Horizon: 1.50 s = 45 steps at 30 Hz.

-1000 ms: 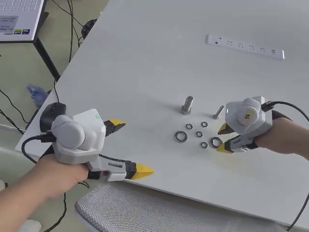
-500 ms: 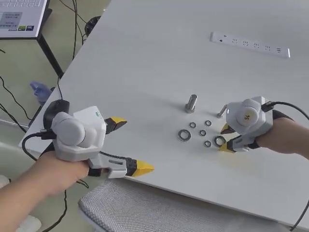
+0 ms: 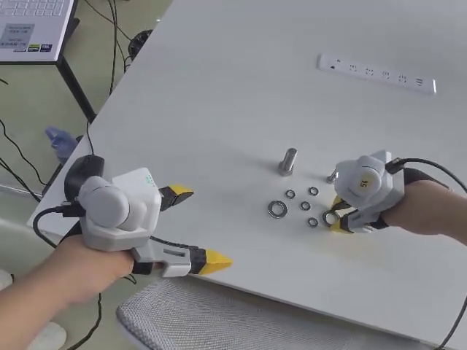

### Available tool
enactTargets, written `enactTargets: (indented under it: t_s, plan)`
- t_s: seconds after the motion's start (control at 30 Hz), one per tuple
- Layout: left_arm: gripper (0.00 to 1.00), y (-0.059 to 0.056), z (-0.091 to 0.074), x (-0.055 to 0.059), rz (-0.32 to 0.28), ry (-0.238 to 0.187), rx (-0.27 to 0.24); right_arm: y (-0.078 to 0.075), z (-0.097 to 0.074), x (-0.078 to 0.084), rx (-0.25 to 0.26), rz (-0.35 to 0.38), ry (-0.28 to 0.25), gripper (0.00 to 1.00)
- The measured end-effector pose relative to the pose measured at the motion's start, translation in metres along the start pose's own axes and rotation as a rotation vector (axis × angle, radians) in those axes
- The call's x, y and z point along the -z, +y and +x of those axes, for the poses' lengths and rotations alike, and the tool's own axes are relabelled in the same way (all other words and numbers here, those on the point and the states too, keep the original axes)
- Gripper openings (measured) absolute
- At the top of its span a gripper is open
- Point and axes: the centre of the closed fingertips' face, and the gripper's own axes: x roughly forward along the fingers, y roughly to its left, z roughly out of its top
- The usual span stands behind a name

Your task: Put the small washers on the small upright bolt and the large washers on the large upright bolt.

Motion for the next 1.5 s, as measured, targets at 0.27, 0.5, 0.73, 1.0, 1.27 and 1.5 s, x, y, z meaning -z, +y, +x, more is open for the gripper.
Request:
enactTargets:
  t_s: [0.27,0.5,0.73,1.0,1.27,1.5]
  plan:
    - [0.81,0.000,-0.002,-0.007,0.012,-0.015,-0.011,-0.006,0.005,0.004,-0.005,-0.008,0.097,0.21]
    - [0.80,0.000,-0.001,-0.013,0.035,-0.015,-0.012,-0.009,0.005,0.006,-0.003,0.015,0.093,0.21]
    - [0.80,-0.001,-0.002,-0.012,0.033,-0.011,-0.015,-0.009,0.006,0.007,-0.002,0.038,0.071,0.21]
    - [0.80,-0.003,-0.004,-0.010,0.037,-0.004,-0.019,-0.004,0.003,0.012,-0.020,0.052,0.082,0.21]
    - [0.79,-0.001,-0.005,-0.011,0.043,-0.003,-0.021,0.000,-0.014,0.008,-0.037,0.084,0.063,0.21]
    - [0.79,0.001,-0.004,-0.020,0.055,-0.008,-0.020,-0.002,-0.031,0.001,-0.043,0.112,0.033,0.21]
